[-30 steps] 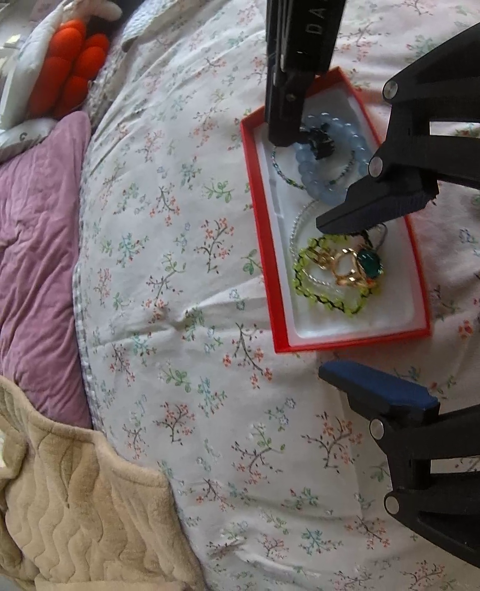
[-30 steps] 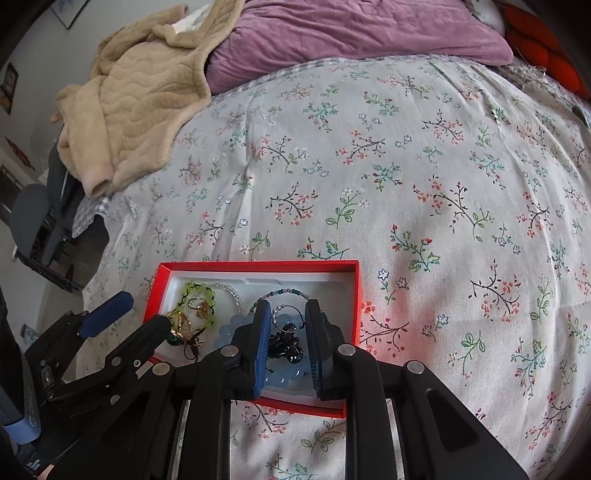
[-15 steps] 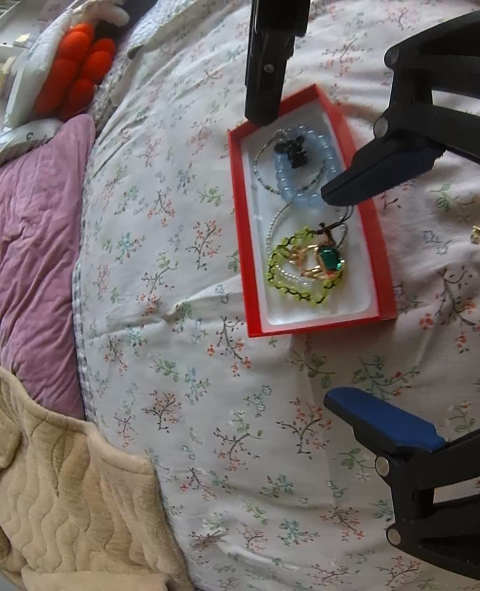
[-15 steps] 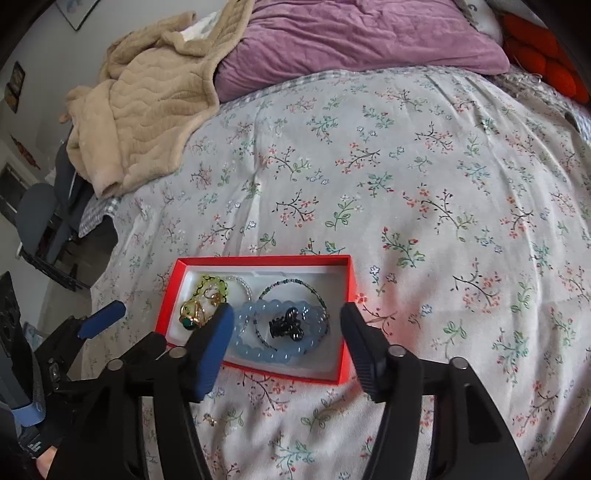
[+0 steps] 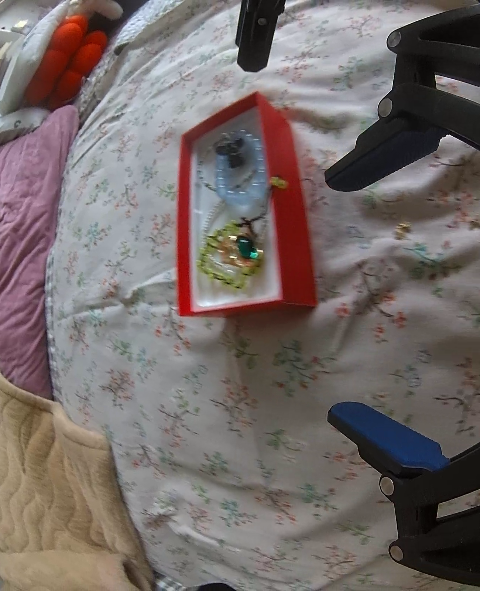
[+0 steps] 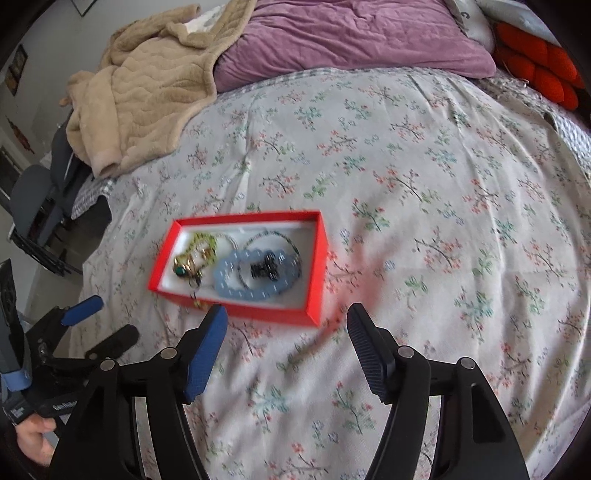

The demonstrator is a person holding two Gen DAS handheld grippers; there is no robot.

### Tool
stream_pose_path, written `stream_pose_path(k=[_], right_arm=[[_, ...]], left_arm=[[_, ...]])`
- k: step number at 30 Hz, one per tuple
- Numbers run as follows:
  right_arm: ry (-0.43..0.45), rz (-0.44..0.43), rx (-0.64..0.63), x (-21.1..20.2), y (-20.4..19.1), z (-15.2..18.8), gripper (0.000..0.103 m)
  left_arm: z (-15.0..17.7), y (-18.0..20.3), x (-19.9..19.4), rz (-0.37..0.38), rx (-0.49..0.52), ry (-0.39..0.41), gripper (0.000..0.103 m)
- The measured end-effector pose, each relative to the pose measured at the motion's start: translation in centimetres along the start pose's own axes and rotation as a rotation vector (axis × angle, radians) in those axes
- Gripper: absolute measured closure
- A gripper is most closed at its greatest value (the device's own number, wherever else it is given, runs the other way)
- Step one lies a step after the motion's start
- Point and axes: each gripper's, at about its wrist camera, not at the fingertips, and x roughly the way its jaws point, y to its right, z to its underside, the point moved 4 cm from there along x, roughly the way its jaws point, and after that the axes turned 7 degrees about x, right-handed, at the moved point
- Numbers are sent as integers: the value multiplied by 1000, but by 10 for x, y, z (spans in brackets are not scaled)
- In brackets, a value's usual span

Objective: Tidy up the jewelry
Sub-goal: 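Move both tools toward the small gold earrings on the bedspread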

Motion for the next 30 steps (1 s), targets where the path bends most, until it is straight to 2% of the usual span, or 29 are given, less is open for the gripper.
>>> stream_pose_path(k=[14, 21, 24, 30], right_arm=[[-97, 109, -43, 4, 16, 65, 32], [-131, 166, -79, 16, 23, 92, 32], [-133, 193, -105, 20, 24, 101, 32], [-126, 218, -169, 23, 21, 110, 32]], left_arm=[[63, -7, -4, -4, 8, -83, 7], [94, -5, 8, -16, 65, -138, 7], [103, 0, 9, -1, 90, -152, 7], [111, 20, 7, 64, 153, -115, 7]])
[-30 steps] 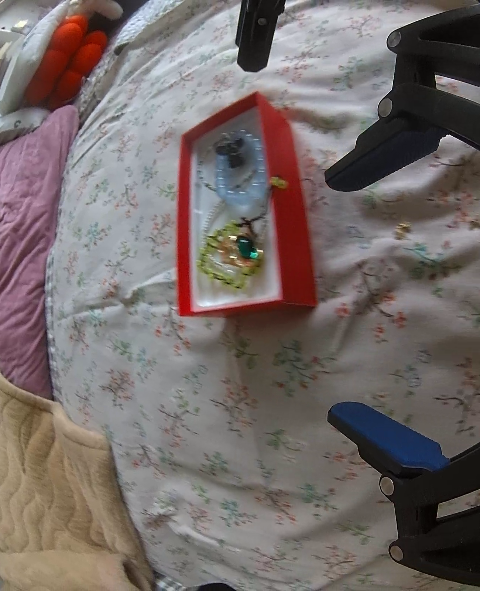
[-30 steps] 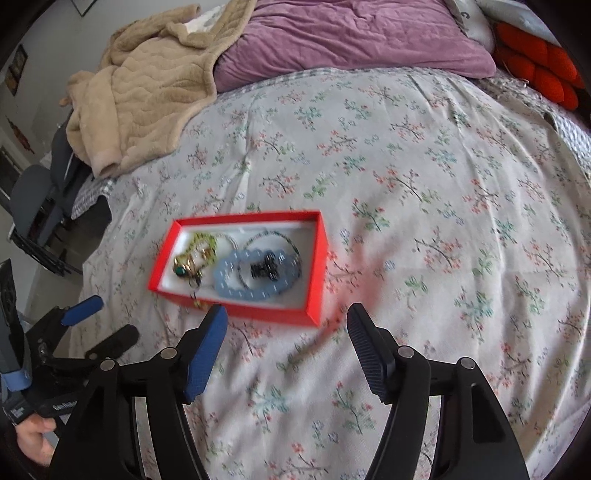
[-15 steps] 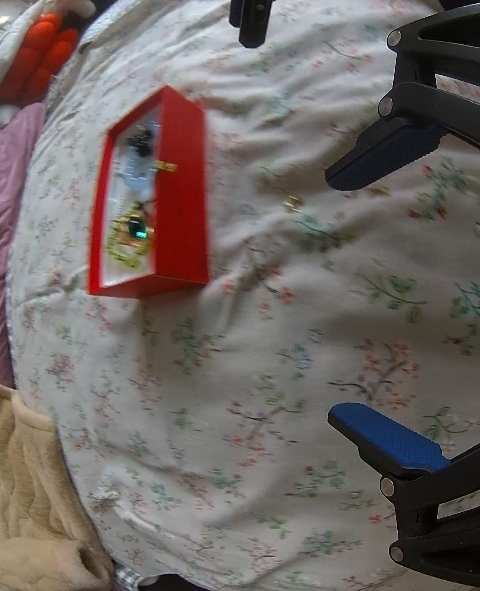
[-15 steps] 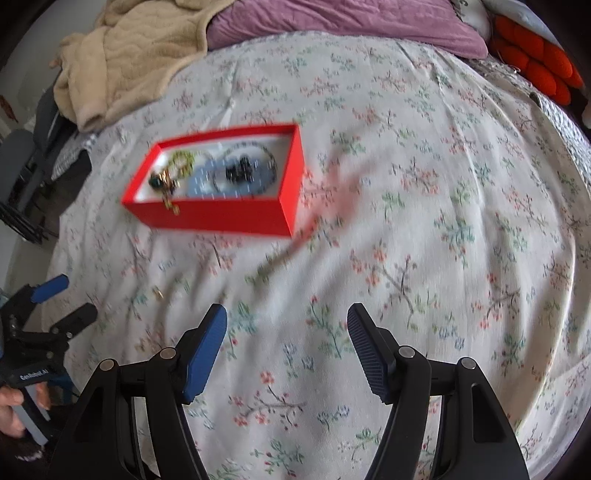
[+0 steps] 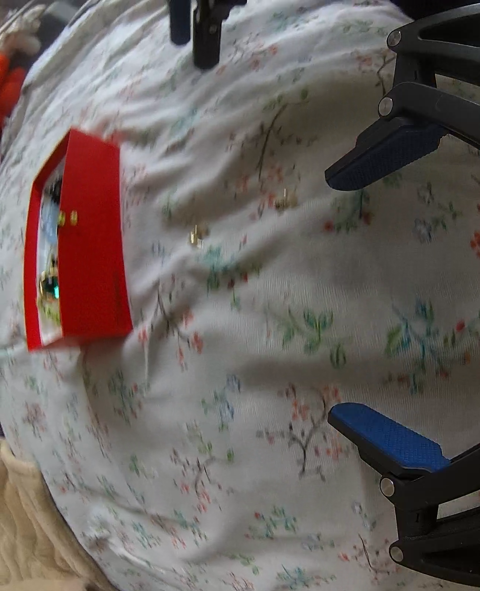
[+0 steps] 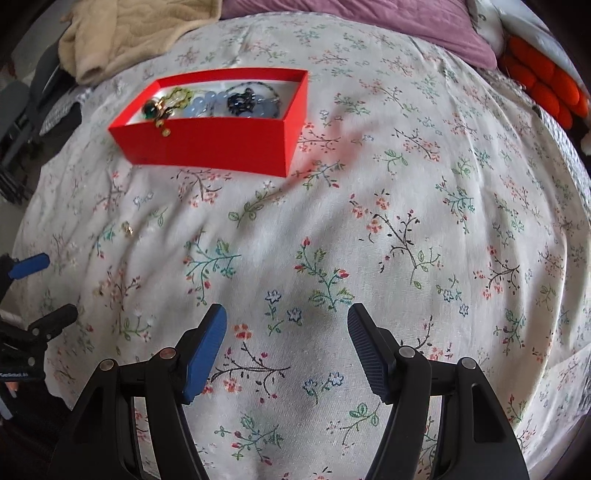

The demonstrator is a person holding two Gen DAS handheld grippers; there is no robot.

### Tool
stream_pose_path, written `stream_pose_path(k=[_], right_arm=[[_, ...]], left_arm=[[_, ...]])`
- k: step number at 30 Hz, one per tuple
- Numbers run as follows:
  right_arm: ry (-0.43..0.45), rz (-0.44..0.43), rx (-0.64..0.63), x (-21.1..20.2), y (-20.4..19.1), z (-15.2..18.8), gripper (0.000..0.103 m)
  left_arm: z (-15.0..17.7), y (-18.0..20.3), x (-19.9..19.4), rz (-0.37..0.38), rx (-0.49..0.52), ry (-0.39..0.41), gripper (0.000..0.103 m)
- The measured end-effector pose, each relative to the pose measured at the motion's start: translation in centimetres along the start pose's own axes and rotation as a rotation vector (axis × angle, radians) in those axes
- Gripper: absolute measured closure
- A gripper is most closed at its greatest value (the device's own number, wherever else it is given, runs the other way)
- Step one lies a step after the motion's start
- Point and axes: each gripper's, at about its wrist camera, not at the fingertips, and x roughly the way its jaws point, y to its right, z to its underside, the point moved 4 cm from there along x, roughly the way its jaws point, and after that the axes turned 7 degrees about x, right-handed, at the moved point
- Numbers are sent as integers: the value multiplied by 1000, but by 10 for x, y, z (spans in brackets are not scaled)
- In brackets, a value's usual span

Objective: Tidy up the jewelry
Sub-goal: 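Move both tools toward the small gold earrings on the bedspread, then grasp a small gold earring with the left tool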

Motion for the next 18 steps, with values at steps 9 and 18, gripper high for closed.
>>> stream_pose_path(k=[9, 18], right_arm=[[25, -1, -52, -3, -8, 6, 32], [12, -6, -81, 1, -14, 11, 32]], left_arm=[[-13, 32, -6, 62, 88, 93, 47], [-13, 47, 8, 120, 126, 55, 68]])
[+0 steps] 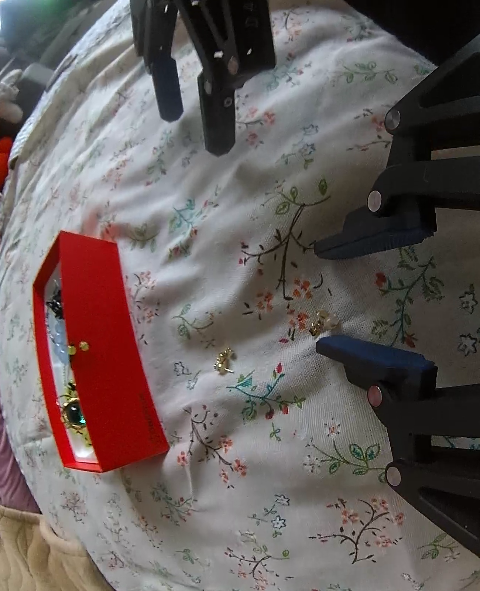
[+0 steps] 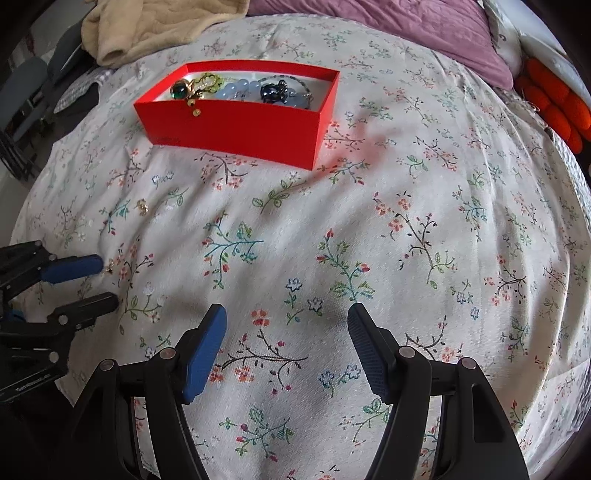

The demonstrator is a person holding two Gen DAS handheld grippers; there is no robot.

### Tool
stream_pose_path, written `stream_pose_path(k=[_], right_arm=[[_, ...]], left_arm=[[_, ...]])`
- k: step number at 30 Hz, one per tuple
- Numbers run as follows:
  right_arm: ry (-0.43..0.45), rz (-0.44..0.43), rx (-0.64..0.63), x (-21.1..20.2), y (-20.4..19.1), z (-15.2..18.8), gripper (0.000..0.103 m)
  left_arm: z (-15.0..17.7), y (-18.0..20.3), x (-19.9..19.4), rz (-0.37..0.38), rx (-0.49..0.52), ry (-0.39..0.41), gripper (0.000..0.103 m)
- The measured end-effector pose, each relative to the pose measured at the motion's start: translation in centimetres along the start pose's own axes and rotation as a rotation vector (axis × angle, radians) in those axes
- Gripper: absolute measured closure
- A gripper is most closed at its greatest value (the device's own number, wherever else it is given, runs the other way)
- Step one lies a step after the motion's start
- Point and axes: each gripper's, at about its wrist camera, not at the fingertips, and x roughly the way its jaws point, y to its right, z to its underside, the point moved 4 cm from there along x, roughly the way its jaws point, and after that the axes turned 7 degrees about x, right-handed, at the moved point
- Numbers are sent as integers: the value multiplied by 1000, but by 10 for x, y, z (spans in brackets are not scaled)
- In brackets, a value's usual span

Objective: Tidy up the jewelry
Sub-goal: 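Grasp a small gold earring with the left tool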

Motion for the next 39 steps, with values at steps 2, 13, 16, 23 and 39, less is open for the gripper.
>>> stream_pose_path(k=[2, 13, 16, 23, 39], right_arm=[[1, -4, -7, 0, -2, 1, 32], [0, -18, -31, 0, -10, 2, 32], [10, -23, -36, -3, -12, 1, 32], [25, -29, -9, -4, -15, -6, 32], [67, -92, -48, -3, -60, -23, 32]], left_arm=[[-1, -2, 3, -2, -11, -5, 70], [1, -2, 10, -27, -19, -4, 78], [2, -2, 9, -40, -28, -5, 89], [5, -8, 3, -27, -61, 6, 97], [18, -64, -24, -66, -200, 36, 97]])
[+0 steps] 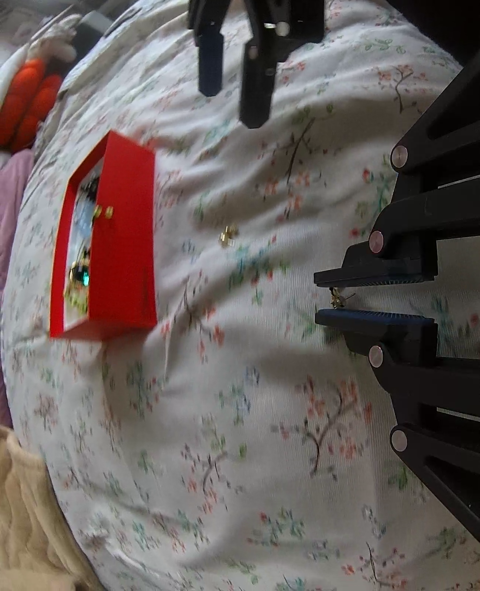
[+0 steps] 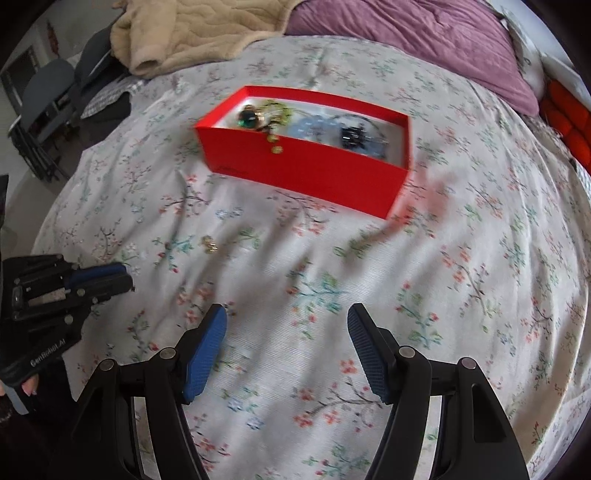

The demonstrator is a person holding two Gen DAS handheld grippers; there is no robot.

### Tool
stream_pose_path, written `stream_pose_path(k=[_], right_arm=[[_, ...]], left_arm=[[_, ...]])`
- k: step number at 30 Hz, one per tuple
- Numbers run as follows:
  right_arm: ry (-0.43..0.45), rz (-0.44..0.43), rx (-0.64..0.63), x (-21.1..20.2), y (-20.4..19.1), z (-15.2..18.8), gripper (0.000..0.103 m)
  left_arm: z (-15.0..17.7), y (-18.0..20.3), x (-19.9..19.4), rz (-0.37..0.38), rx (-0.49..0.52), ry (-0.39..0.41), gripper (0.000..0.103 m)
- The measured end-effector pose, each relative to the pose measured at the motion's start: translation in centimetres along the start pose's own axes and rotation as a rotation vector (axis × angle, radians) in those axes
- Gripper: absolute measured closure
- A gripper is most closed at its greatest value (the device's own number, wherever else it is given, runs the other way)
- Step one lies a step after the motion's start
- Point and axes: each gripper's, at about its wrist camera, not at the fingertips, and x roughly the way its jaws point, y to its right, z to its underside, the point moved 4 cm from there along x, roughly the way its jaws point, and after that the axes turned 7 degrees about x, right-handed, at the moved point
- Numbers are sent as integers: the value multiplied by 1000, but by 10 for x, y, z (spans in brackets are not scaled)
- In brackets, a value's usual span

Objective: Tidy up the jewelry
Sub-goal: 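Grasp a small gold earring with the left tool, then grasp the second gold earring with the right tool while the left tool holds its earring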

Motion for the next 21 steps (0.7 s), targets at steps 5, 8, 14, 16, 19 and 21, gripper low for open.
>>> stream_pose_path(k=[5, 8, 14, 16, 19, 21], right_arm=[[-19, -15, -55, 11, -23, 0, 32], [-25, -25, -83, 18, -37, -1, 32], [-25, -70, -138, 31, -64, -7, 35], [-36, -77, -157, 38, -71, -8, 42], [-54, -64, -161, 47, -76, -10, 49], [-56, -68, -153, 51, -77, -13, 51]], left_arm=[[-2, -13, -4, -9, -25, 12, 97], [-3, -20, -6, -26, -35, 14, 97], [-1, -32, -7, -26, -70, 5, 97], [1, -33, -7, -24, -73, 1, 97], [2, -34, -6, -19, -72, -5, 97], [2, -34, -6, -17, -73, -6, 97]])
